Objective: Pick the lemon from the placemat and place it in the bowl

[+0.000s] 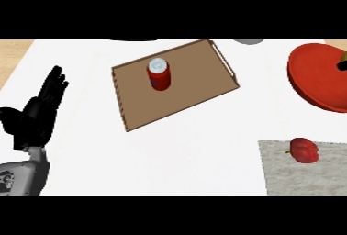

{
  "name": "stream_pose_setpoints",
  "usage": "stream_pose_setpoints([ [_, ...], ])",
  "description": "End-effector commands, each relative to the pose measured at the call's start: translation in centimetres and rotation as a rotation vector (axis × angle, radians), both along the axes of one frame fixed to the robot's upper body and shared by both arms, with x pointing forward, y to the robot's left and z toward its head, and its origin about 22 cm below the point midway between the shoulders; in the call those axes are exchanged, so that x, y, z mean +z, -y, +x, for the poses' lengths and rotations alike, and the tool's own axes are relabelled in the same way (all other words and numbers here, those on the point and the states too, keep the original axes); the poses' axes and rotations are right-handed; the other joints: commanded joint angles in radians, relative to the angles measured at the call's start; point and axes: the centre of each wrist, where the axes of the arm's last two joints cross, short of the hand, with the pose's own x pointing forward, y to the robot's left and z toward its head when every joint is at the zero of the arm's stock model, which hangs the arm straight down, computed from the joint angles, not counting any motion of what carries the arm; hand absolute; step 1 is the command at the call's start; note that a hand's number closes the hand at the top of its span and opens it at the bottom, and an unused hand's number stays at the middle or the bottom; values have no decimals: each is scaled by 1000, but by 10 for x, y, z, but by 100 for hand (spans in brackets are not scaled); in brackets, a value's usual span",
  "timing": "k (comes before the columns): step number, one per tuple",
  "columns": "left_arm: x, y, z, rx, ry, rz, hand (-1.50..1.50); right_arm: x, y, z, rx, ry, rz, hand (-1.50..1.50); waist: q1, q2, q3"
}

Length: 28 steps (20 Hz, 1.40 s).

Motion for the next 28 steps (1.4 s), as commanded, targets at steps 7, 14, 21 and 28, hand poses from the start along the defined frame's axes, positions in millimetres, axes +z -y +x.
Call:
stream_pose_setpoints([
  [7, -10, 0, 0, 15, -8, -2, 0, -36, 46, -36, 58, -51, 263, -150, -12, -1, 2],
  [14, 1, -3, -5, 22, -19, -7, 0, -14, 35, -25, 22, 489, 261, -150, -25, -15, 5],
  [21, -6, -18, -16, 62, -35, 9, 0, -25, 62, -57, 23, 842, 263, -150, -70, -31, 0],
  [28, -3, -24, -15, 91, -35, 7, 0, -69, 96, -130, 74, 809, 360, -150, -78, -33, -3],
])
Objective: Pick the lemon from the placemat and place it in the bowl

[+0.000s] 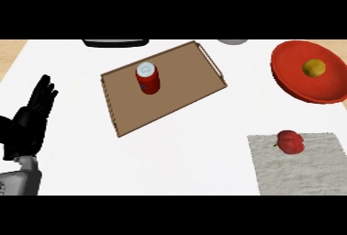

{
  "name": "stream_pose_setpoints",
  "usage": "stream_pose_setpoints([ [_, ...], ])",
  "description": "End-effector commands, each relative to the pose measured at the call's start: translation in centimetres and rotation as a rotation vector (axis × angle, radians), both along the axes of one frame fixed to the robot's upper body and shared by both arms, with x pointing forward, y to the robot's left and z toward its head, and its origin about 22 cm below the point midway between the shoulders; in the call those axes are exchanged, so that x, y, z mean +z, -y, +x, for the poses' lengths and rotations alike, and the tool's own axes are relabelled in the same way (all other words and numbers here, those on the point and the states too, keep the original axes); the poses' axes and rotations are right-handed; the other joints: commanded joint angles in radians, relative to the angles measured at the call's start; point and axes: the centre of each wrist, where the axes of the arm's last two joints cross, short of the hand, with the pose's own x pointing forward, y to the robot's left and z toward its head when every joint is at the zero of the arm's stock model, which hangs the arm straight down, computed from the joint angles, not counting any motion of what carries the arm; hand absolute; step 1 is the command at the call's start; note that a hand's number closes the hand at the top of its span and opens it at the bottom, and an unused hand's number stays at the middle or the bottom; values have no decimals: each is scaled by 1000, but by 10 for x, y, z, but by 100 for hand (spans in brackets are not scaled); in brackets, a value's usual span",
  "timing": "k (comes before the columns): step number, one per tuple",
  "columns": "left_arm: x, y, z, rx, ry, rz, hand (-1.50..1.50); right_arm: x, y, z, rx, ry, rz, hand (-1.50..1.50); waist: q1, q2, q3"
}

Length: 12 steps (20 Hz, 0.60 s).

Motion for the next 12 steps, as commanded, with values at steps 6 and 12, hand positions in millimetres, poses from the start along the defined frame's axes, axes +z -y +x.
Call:
stream_pose_setpoints([
  [6, 14, -6, 4, 2, -10, -14, 0, -37, 13, -103, 116, 131, 51, -150, -19, -5, -2],
  [12, 11, -10, -11, -15, 0, -7, 0, -11, -13, -139, 142, 188, -12, -150, 11, 2, -1],
])
